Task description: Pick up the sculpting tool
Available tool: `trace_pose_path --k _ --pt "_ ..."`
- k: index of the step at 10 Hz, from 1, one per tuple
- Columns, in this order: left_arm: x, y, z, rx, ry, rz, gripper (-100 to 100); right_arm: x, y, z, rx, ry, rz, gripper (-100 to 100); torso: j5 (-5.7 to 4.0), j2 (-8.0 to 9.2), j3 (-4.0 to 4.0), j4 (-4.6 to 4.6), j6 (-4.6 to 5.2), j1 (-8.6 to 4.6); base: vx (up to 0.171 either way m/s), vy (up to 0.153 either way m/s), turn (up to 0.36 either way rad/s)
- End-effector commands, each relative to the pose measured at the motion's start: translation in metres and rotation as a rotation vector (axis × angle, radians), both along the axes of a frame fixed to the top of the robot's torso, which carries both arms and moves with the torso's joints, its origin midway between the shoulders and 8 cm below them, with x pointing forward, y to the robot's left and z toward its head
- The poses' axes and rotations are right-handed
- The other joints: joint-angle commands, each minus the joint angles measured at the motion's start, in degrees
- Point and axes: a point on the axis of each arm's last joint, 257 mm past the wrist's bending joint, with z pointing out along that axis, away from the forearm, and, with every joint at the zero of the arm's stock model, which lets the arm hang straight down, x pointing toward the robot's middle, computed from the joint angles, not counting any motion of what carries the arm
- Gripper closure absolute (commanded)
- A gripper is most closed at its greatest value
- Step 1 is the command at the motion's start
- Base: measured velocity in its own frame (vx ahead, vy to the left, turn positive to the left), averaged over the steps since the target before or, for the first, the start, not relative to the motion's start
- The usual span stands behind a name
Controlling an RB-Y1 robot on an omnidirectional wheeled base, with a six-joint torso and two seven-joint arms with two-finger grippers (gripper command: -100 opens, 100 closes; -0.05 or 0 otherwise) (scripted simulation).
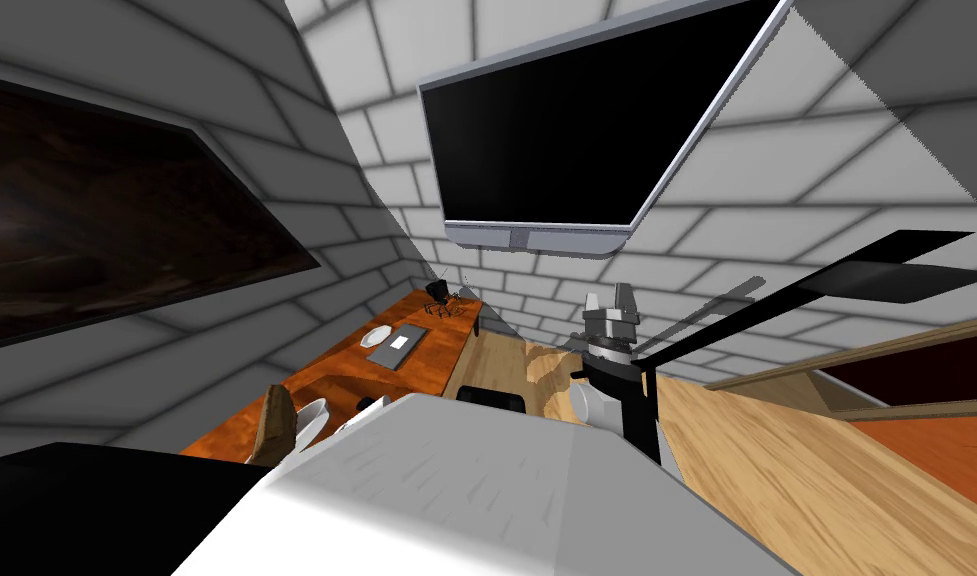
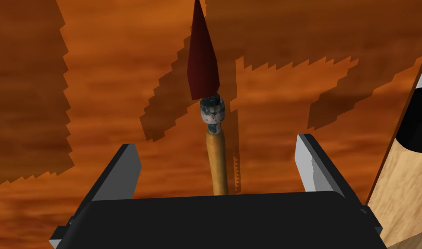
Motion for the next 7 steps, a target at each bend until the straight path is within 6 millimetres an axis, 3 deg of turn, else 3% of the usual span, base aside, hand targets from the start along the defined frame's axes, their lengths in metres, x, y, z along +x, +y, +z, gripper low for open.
trace_pose_path --k 1,2,3,7 --pt "-0.0014 -0.0074 -0.0056 0.002 -0.003 -0.008 -100 0.0 0.0 0.0 0.0 0.0 0.0 0 0.0 0.0 0.0 0.0 0.0 0.0 0.023 0.037 0.04" --pt "0.0003 -0.0051 -0.0033 0.0 -0.001 -0.005 -100 0.0 0.0 0.0 0.0 0.0 0.0 0 0.0 0.0 0.0 0.0 0.0 -0.02 0.01 0.014 0.004" --pt "0.0006 -0.0053 -0.0036 0.002 -0.003 -0.006 100 0.0 0.0 0.0 0.0 0.0 0.0 0 -0.02 0.04 0.02 0.01 0.01 -0.09 0.0 0.0 0.0" --pt "0.0001 -0.0072 -0.0041 -0.002 -0.001 -0.005 100 0.0 0.0 0.0 0.0 0.0 0.0 0 -0.01 0.08 0.04 0.02 0.02 0.01 0.0 0.0 0.0"
